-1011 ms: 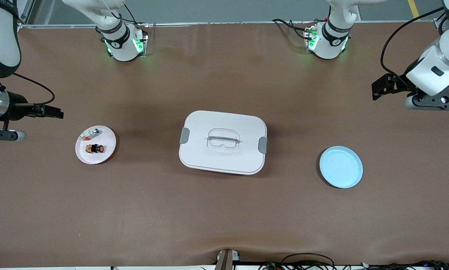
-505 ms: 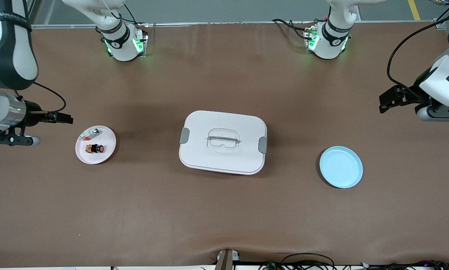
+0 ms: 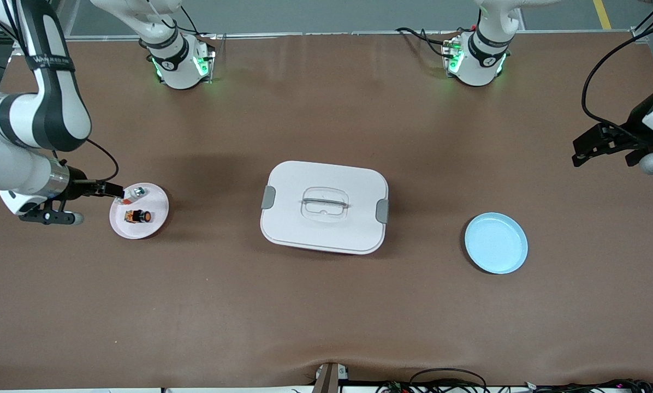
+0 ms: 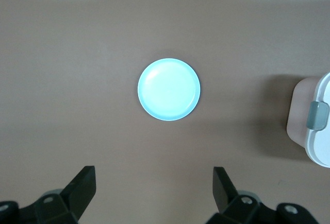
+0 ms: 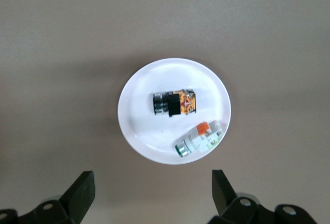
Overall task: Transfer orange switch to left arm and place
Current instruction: 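Lower the right gripper over the orange switch on the white plate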
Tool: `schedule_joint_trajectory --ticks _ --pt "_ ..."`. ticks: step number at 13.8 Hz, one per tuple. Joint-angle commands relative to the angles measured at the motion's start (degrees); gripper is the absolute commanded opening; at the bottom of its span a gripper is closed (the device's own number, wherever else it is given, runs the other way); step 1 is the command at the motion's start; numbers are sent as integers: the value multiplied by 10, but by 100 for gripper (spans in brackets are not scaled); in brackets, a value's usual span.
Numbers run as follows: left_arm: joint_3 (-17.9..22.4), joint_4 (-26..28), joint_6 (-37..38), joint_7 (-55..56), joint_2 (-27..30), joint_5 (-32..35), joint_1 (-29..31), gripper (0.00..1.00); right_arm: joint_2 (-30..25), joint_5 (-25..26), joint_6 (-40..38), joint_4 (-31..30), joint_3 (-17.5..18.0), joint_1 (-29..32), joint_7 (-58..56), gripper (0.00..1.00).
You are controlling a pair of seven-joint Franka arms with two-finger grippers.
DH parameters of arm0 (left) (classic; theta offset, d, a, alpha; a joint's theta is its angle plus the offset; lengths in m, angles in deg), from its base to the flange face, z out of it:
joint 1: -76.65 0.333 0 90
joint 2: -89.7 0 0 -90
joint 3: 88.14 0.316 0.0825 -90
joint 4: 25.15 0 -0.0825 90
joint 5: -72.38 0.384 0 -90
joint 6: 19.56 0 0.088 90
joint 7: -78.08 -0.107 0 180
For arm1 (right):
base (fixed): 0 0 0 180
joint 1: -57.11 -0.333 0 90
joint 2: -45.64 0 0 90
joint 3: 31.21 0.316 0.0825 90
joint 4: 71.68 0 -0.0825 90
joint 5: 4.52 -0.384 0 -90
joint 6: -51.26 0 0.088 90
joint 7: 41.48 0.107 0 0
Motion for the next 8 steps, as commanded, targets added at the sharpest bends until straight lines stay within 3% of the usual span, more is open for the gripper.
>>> schedule_joint_trajectory --ticks 1,5,8 --pt "-7 0 3 -12 1 10 -4 100 24 -1 47 -17 6 21 -8 100" --pt "-17 8 -1 -13 -11 9 -7 100 64 -2 99 -23 6 26 -22 100" --pt "-31 10 -21 -12 -21 6 -8 100 94 -34 117 -23 6 30 -56 100"
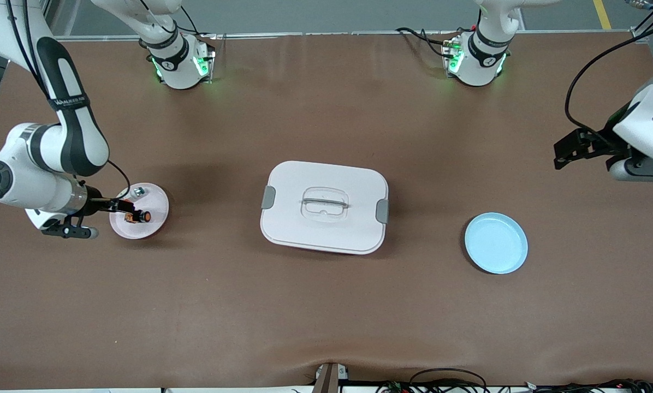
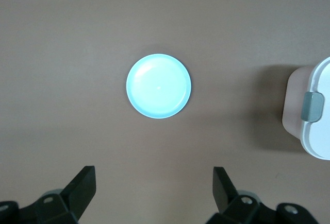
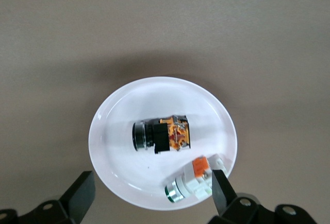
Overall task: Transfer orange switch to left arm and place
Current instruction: 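Lower the right gripper over the orange switch on the white plate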
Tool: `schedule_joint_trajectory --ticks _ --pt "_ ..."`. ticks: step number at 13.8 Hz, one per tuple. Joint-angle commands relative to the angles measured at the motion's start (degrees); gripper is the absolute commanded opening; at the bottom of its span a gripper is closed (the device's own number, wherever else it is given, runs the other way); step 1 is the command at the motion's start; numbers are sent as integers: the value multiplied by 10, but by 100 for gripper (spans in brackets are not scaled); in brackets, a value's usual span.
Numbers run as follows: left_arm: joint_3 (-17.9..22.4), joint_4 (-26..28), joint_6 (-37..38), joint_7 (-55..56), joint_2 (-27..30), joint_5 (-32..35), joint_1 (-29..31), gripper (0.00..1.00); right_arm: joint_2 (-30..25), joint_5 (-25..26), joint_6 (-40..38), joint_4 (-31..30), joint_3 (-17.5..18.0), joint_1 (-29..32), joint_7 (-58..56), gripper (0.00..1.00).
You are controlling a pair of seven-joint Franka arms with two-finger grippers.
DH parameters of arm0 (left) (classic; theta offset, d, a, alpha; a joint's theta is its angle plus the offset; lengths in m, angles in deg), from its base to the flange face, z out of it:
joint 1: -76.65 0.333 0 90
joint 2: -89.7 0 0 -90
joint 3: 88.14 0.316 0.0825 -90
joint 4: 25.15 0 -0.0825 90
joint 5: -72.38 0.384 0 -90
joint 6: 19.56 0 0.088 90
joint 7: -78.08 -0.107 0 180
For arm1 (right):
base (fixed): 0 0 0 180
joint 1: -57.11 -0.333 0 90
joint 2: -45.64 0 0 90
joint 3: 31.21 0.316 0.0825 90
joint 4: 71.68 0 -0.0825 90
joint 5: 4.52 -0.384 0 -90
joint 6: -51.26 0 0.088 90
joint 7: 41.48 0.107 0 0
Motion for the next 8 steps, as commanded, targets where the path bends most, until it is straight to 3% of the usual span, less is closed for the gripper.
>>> schedule_joint_trajectory --ticks 1,8 --pt "-12 0 -12 -10 -7 6 0 100 26 -41 11 1 7 14 -41 100" --pt "-16 1 -7 -10 -2 4 3 100 61 -44 44 -1 6 14 -43 100"
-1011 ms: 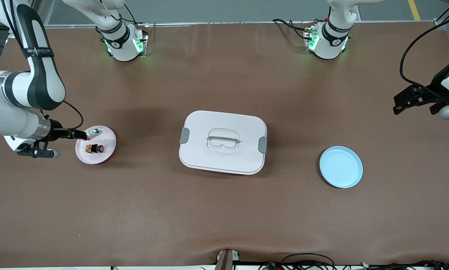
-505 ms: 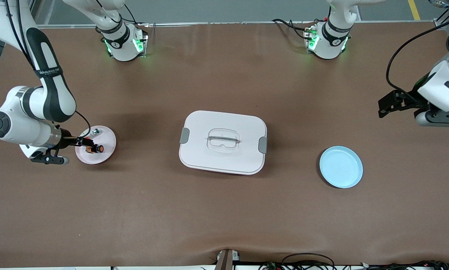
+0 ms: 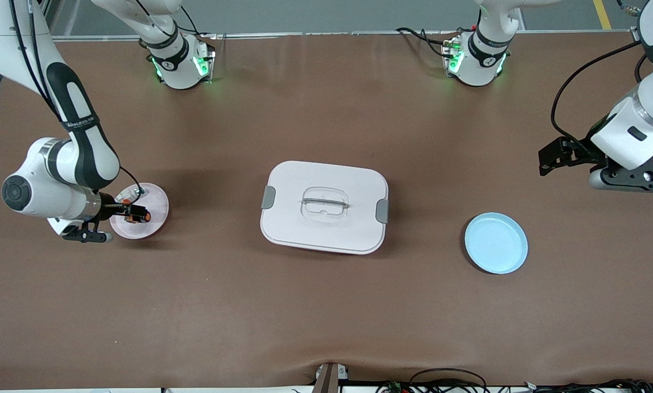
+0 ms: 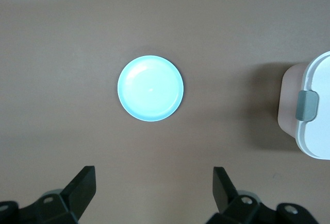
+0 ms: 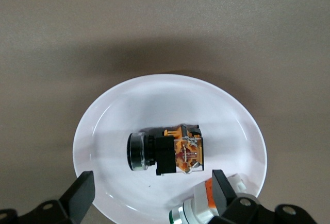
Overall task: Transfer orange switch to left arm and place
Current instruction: 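Lower the right gripper over the orange switch on the white plate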
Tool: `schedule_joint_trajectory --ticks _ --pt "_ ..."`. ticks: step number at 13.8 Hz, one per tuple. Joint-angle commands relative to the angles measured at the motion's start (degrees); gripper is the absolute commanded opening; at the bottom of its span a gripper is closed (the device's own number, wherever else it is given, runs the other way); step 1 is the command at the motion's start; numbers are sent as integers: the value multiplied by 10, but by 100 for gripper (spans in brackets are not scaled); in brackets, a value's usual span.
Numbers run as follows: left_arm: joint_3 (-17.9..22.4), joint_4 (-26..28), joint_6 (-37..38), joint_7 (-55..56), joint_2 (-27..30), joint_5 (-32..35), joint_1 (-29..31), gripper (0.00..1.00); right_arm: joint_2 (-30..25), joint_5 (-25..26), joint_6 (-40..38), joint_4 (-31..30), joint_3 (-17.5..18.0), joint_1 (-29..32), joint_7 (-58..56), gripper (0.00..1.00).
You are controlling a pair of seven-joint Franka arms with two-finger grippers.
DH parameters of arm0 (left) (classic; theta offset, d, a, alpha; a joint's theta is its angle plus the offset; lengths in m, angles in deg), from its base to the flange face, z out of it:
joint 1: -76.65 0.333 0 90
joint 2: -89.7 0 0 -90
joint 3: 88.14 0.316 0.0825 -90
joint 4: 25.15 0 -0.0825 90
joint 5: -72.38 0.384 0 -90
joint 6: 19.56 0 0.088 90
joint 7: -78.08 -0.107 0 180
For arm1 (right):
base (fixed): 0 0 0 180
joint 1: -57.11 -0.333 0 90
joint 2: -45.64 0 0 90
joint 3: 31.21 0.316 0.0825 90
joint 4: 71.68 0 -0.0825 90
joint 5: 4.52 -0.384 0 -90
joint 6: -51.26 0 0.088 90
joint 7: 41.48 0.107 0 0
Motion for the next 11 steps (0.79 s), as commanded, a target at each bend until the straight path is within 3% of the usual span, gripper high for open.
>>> schedule_joint_trajectory --ticks 1,11 --pt "-5 1 0 -11 10 3 5 100 11 -13 13 1 7 10 -13 100" --pt "-5 1 10 -11 25 4 8 100 38 -13 45 1 6 9 -13 100"
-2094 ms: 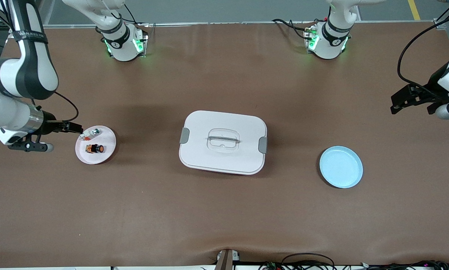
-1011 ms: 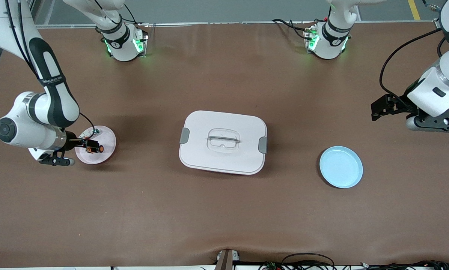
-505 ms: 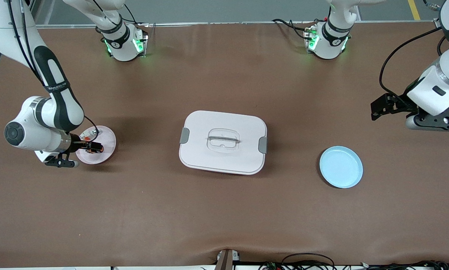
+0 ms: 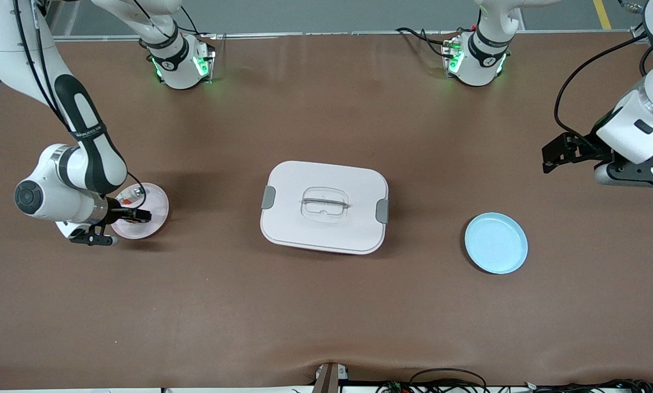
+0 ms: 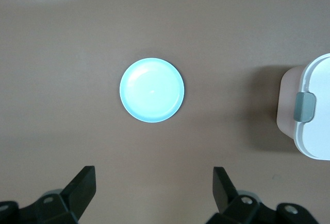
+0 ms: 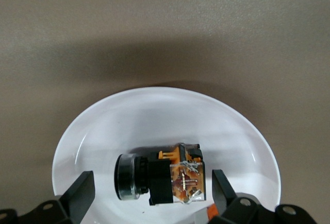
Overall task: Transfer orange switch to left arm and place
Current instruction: 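Lower the right gripper over the orange switch on the white plate, then close the right gripper on the orange switch and lift it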
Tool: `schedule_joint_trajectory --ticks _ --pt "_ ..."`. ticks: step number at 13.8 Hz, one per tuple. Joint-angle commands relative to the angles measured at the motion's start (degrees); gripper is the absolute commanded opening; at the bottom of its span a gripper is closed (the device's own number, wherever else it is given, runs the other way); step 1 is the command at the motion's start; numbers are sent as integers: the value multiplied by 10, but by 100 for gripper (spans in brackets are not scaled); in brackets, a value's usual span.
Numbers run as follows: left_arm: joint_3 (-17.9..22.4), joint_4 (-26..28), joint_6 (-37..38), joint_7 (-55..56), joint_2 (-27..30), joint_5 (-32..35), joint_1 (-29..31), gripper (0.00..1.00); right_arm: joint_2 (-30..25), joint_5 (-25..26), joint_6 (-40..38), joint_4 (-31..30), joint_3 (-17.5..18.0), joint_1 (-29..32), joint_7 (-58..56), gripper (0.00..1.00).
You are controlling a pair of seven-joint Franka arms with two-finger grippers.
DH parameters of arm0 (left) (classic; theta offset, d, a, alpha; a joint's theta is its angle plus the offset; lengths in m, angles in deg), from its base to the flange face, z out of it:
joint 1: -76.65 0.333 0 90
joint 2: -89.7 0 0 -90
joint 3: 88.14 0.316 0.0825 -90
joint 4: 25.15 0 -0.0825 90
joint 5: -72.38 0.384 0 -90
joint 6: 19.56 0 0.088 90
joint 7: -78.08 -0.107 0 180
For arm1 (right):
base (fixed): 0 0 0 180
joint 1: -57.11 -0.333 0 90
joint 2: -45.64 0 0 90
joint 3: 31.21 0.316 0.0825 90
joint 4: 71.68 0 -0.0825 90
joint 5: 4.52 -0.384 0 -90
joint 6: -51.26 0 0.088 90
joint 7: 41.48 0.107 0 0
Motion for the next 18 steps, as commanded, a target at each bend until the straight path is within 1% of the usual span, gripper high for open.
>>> schedule_joint_trajectory --ticks 1,6,7,8,9,10,11,13,14,15,18 --pt "-4 3 11 -11 17 4 6 100 6 -12 9 1 6 9 -13 100" --pt "0 0 -1 -10 13 9 8 100 13 -11 15 1 6 9 -13 100" --pt "1 1 -8 -10 11 9 8 100 13 -12 17 1 6 8 -14 98" --pt "1 2 -8 -10 11 9 9 100 13 -11 17 1 6 8 -14 83" --pt "2 3 -6 -8 14 10 13 100 13 -11 16 1 6 7 -14 59" --pt "2 2 -5 -7 15 10 18 100 13 -11 16 1 6 7 -13 24" --pt "1 1 -5 -7 16 9 22 100 12 -12 13 1 6 7 -13 0" --pt "3 0 -8 -1 13 10 21 100 11 -12 9 2 6 8 -11 0" --pt "2 2 -9 0 11 10 23 100 9 -12 -7 7 7 6 -8 0" --pt "2 3 -9 0 10 10 26 100 5 -12 -32 18 7 5 -3 0" --pt "2 3 -2 0 8 10 30 100 -4 -16 -139 69 7 9 2 0"
